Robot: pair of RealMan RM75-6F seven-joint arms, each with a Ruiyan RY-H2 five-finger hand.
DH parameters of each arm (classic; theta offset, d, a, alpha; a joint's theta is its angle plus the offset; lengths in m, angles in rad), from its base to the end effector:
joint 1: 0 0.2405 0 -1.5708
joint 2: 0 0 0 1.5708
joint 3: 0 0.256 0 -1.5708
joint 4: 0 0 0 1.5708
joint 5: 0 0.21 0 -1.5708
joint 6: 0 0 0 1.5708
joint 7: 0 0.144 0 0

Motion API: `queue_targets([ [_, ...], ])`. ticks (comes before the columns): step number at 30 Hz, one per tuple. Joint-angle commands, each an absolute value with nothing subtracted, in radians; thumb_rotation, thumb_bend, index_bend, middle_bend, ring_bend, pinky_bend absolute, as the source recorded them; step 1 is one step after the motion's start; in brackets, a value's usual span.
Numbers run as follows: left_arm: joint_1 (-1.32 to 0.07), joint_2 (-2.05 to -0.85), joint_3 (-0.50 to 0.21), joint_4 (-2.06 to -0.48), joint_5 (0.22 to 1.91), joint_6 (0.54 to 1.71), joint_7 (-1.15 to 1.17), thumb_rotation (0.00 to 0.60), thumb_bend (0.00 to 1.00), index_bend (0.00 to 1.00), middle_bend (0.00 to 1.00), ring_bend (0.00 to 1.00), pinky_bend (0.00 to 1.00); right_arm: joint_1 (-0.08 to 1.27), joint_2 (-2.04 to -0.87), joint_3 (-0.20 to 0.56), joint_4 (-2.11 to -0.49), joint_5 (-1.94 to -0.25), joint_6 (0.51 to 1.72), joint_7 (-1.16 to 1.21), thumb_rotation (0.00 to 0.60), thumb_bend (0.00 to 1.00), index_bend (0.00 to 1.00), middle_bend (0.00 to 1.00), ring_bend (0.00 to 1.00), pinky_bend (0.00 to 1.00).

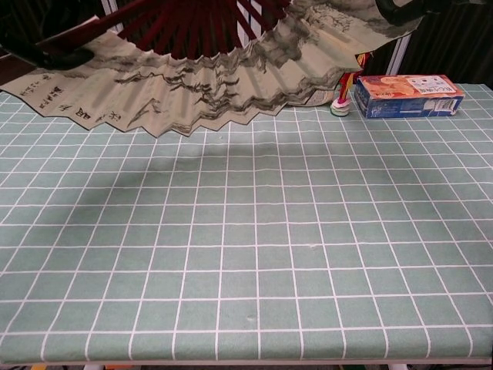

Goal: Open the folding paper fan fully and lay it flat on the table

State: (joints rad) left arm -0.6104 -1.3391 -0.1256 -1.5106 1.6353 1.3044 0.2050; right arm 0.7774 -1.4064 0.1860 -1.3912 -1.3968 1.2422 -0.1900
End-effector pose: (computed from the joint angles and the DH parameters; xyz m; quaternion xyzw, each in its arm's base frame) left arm -0.1553 0.3144 0.0781 -0.7401 -0.1658 -0.4865 0.4336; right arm -0.1294 -0.3768 0.0776 0.7064 -0.1945 0.4925 0.4697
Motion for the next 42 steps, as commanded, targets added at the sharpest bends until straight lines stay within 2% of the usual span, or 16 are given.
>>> queue_targets([
  [1, -0.589, -1.406, -0.106, -1.459, 1.666, 1.35, 0.292, 0.6, 0.35, 0.62, 0.72, 0.67, 0.48, 0.743, -1.464, 0.166, -1.334, -1.45, 1.313, -0.238, 0.6, 0.63, 0.74, 0.36, 0.08, 0.0],
  [10, -0.588, -1.477, -0.073, -1.396, 1.717, 1.356, 0.4, 0.6, 0.35, 0.57, 0.68, 0.67, 0.48, 0.695, -1.601, 0.143, -1.124, -1.536, 1.439, -0.199, 0.6, 0.63, 0.73, 0.34, 0.08, 0.0],
  [14, -0.587, -1.478, -0.055, -1.416, 1.7, 1.306, 0.456, 0.6, 0.26, 0.49, 0.65, 0.66, 0.46, 0.681, -1.661, 0.131, -1.018, -1.558, 1.466, -0.169, 0.6, 0.63, 0.71, 0.32, 0.08, 0.0],
  [18, -0.584, -1.461, -0.039, -1.454, 1.684, 1.266, 0.495, 0.6, 0.08, 0.35, 0.56, 0.61, 0.44, 0.665, -1.707, 0.12, -0.933, -1.578, 1.496, -0.146, 0.6, 0.63, 0.7, 0.32, 0.06, 0.0],
  [20, -0.584, -1.453, -0.033, -1.47, 1.679, 1.251, 0.507, 0.6, 0.03, 0.31, 0.52, 0.58, 0.43, 0.656, -1.725, 0.115, -0.901, -1.586, 1.511, -0.136, 0.6, 0.63, 0.7, 0.32, 0.05, 0.0],
  [24, -0.584, -1.425, -0.023, -1.531, 1.655, 1.208, 0.542, 0.6, 0.0, 0.22, 0.4, 0.49, 0.39, 0.632, -1.748, 0.1, -0.85, -1.598, 1.53, -0.121, 0.6, 0.63, 0.69, 0.3, 0.02, 0.0],
  [30, -0.586, -1.37, -0.011, -1.622, 1.63, 1.158, 0.58, 0.6, 0.0, 0.17, 0.33, 0.41, 0.35, 0.589, -1.759, 0.061, -0.795, -1.633, 1.567, -0.142, 0.6, 0.63, 0.66, 0.27, 0.0, 0.0],
  [37, -0.593, -1.323, -0.008, -1.717, 1.594, 1.108, 0.609, 0.6, 0.0, 0.14, 0.27, 0.29, 0.32, 0.526, -1.78, 0.028, -0.776, -1.652, 1.609, -0.175, 0.6, 0.62, 0.52, 0.22, 0.0, 0.0],
  [40, -0.596, -1.311, -0.008, -1.73, 1.588, 1.096, 0.596, 0.6, 0.0, 0.14, 0.26, 0.24, 0.31, 0.505, -1.778, 0.023, -0.79, -1.645, 1.598, -0.189, 0.6, 0.59, 0.43, 0.18, 0.0, 0.0],
  [42, -0.597, -1.307, -0.014, -1.73, 1.584, 1.097, 0.585, 0.6, 0.0, 0.13, 0.25, 0.22, 0.3, 0.485, -1.773, 0.014, -0.812, -1.633, 1.574, -0.22, 0.6, 0.55, 0.32, 0.13, 0.0, 0.0],
])
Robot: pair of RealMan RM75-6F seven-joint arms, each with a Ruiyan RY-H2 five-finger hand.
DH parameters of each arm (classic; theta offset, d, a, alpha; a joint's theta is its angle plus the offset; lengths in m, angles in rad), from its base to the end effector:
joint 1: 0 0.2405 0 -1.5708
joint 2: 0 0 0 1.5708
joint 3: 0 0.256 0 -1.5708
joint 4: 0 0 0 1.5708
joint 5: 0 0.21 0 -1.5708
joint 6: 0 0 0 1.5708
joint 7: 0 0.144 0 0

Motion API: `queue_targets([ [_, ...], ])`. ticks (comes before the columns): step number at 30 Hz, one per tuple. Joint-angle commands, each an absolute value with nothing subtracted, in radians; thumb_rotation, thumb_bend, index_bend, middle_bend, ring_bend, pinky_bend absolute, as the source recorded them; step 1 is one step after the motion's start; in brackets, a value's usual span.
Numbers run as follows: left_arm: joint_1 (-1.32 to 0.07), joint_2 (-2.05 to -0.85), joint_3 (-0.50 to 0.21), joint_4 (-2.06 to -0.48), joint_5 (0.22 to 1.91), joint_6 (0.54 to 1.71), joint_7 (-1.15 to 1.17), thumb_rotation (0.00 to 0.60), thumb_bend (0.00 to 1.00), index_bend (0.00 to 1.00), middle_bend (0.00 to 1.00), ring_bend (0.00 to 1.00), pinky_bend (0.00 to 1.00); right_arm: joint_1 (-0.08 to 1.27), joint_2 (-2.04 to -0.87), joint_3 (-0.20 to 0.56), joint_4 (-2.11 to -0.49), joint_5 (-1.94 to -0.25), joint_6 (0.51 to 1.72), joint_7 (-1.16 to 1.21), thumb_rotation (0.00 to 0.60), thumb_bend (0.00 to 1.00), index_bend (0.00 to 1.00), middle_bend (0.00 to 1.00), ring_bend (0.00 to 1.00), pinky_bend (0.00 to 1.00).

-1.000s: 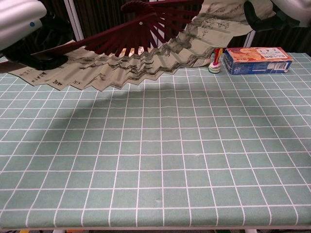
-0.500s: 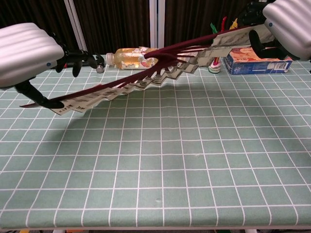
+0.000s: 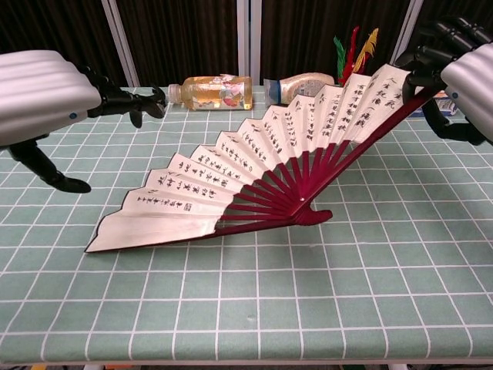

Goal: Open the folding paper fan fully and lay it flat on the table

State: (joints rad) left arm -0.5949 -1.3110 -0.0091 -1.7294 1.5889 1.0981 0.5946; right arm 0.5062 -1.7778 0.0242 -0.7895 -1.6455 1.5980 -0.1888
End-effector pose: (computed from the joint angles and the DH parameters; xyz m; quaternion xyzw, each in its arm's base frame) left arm -0.1526 0.2610 0.0330 -0.8410 -0.1267 -0.3442 0.3977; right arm -0.2384 -0.3005 0.0125 0.7004 -0.0805 0.4532 0.5455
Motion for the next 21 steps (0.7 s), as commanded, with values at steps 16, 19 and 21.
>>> queue_targets([
  [16, -0.601, -1.305, -0.076, -1.659, 1.467, 1.077, 0.352, 0.6, 0.0, 0.13, 0.24, 0.22, 0.29, 0.427, -1.607, 0.065, -1.239, -1.298, 1.132, -0.368, 0.6, 0.01, 0.0, 0.0, 0.0, 0.0],
  [19, -0.593, -1.29, -0.094, -1.652, 1.432, 1.078, 0.254, 0.6, 0.0, 0.13, 0.24, 0.22, 0.29, 0.444, -1.563, 0.093, -1.294, -1.255, 1.092, -0.391, 0.6, 0.0, 0.0, 0.0, 0.0, 0.0],
  [21, -0.582, -1.275, -0.105, -1.645, 1.416, 1.087, 0.183, 0.6, 0.0, 0.13, 0.24, 0.22, 0.29, 0.455, -1.524, 0.106, -1.332, -1.238, 1.069, -0.397, 0.6, 0.0, 0.0, 0.0, 0.0, 0.0],
])
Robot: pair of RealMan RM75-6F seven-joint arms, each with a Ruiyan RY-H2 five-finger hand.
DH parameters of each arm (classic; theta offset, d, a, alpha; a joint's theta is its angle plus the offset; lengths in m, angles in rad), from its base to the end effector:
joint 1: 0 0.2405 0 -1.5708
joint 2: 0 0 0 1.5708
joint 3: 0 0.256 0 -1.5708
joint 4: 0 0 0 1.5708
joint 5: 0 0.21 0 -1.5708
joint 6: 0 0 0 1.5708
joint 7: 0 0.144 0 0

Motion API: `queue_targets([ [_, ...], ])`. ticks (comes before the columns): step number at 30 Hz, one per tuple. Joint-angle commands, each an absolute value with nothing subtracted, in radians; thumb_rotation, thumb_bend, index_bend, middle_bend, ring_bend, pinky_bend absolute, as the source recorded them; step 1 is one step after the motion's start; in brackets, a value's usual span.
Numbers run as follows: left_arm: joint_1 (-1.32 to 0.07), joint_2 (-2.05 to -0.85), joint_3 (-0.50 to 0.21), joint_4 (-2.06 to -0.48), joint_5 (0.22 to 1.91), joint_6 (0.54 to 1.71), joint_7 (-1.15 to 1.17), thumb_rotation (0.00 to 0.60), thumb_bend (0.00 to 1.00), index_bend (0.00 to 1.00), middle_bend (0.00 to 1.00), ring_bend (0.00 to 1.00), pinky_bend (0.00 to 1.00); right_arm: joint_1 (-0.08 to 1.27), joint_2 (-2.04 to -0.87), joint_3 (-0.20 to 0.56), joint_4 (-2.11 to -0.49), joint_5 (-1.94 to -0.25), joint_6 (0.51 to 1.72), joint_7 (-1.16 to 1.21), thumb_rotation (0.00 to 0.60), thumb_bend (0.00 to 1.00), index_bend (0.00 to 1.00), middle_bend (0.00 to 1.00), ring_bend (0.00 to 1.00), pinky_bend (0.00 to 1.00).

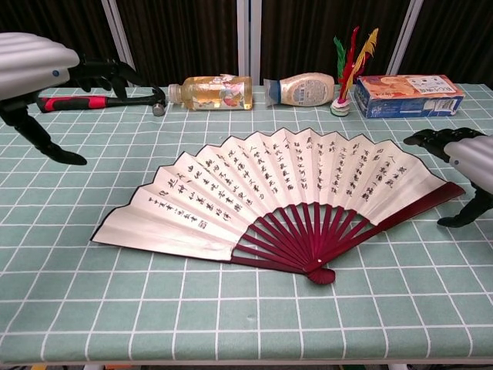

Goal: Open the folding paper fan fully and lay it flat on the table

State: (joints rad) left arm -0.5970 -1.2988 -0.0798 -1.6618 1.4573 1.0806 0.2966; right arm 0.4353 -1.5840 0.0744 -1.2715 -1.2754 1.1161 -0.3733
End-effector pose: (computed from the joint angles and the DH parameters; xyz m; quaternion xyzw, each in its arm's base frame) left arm -0.1714 0.2954 0.0492 -0.7835 -0.2727 -0.3823 0.4070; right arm -0.2750 -0.2845 -0.0045 0.7205 -0.3496 0.2790 0.5299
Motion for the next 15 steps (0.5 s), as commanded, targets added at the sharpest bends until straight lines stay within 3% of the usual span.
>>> queue_targets([
  [1, -0.574, -1.267, -0.111, -1.64, 1.408, 1.097, 0.142, 0.6, 0.0, 0.13, 0.24, 0.22, 0.29, 0.461, -1.496, 0.112, -1.357, -1.233, 1.057, -0.4, 0.6, 0.0, 0.0, 0.0, 0.0, 0.0],
  [6, -0.522, -1.237, -0.137, -1.608, 1.364, 1.156, -0.003, 0.6, 0.0, 0.13, 0.24, 0.22, 0.3, 0.472, -1.345, 0.128, -1.479, -1.243, 1.026, -0.352, 0.6, 0.0, 0.0, 0.0, 0.0, 0.0],
  [9, -0.47, -1.232, -0.143, -1.572, 1.325, 1.221, -0.018, 0.6, 0.0, 0.15, 0.26, 0.22, 0.3, 0.445, -1.275, 0.148, -1.517, -1.313, 1.103, -0.223, 0.6, 0.01, 0.0, 0.02, 0.0, 0.0],
  [13, -0.389, -1.249, -0.138, -1.503, 1.292, 1.343, 0.04, 0.6, 0.0, 0.23, 0.28, 0.22, 0.29, 0.381, -1.221, 0.152, -1.485, -1.422, 1.253, -0.006, 0.6, 0.18, 0.17, 0.17, 0.09, 0.15],
  [15, -0.343, -1.256, -0.127, -1.474, 1.286, 1.403, 0.06, 0.6, 0.0, 0.26, 0.29, 0.22, 0.29, 0.343, -1.194, 0.147, -1.468, -1.451, 1.321, 0.069, 0.6, 0.22, 0.2, 0.19, 0.1, 0.16],
])
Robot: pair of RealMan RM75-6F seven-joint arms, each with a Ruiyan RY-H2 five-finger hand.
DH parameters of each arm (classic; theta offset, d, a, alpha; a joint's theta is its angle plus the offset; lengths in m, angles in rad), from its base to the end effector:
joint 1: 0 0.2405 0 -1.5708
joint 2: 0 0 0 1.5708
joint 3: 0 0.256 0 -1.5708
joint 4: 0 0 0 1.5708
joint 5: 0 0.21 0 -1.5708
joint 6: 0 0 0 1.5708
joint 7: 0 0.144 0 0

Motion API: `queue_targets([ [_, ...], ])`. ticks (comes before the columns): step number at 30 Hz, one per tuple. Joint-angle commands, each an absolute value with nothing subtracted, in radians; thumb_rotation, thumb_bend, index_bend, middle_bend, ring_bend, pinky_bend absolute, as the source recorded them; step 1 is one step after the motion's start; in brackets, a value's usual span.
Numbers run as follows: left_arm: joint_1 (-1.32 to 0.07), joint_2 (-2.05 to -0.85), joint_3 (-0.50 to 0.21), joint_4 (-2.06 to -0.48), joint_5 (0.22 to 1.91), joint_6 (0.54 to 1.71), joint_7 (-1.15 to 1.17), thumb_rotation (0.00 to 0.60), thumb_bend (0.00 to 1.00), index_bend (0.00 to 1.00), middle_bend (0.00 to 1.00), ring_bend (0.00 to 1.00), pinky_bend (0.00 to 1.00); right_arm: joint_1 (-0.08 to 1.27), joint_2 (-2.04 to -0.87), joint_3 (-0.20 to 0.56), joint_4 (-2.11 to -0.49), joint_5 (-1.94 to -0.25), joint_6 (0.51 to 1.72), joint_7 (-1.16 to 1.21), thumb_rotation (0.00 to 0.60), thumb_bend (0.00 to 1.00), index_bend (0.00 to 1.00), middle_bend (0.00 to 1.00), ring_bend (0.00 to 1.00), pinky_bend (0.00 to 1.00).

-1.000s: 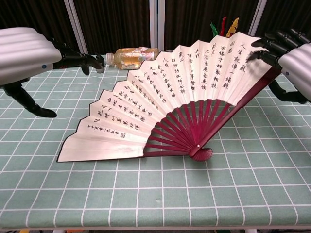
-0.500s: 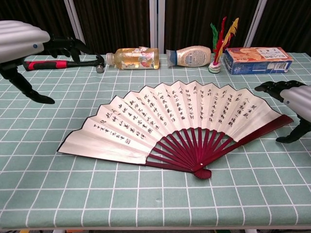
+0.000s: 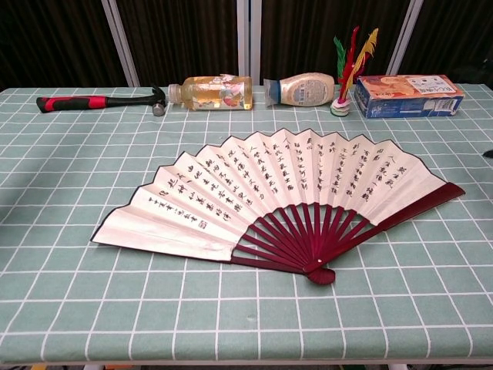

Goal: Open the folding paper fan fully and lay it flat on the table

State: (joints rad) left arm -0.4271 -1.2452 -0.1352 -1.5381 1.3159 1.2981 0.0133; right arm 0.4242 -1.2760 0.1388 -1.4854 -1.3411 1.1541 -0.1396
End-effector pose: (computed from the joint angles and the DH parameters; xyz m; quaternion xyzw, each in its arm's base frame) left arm -0.2551 0.2989 0.1209 -0.6159 -0.3790 -0.4416 0.5311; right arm -0.2666 -0.2999 0.0963 0.6767 -0.3615 0.3612 0.5301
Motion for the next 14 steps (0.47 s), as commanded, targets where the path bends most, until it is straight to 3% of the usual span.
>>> queue_targets([
  [1, -0.316, -1.255, -0.118, -1.466, 1.285, 1.432, 0.065, 0.6, 0.0, 0.26, 0.29, 0.22, 0.28, 0.323, -1.174, 0.139, -1.464, -1.465, 1.346, 0.106, 0.6, 0.22, 0.2, 0.19, 0.1, 0.16],
  [8, -0.169, -1.255, -0.044, -1.506, 1.326, 1.595, 0.123, 0.6, 0.0, 0.27, 0.29, 0.22, 0.27, 0.205, -1.073, 0.075, -1.52, -1.487, 1.439, 0.181, 0.6, 0.22, 0.11, 0.09, 0.0, 0.0],
  [14, -0.083, -1.25, 0.005, -1.579, 1.354, 1.671, 0.188, 0.6, 0.0, 0.27, 0.29, 0.22, 0.25, 0.136, -1.079, 0.048, -1.543, -1.497, 1.51, 0.179, 0.6, 0.22, 0.09, 0.08, 0.0, 0.0],
])
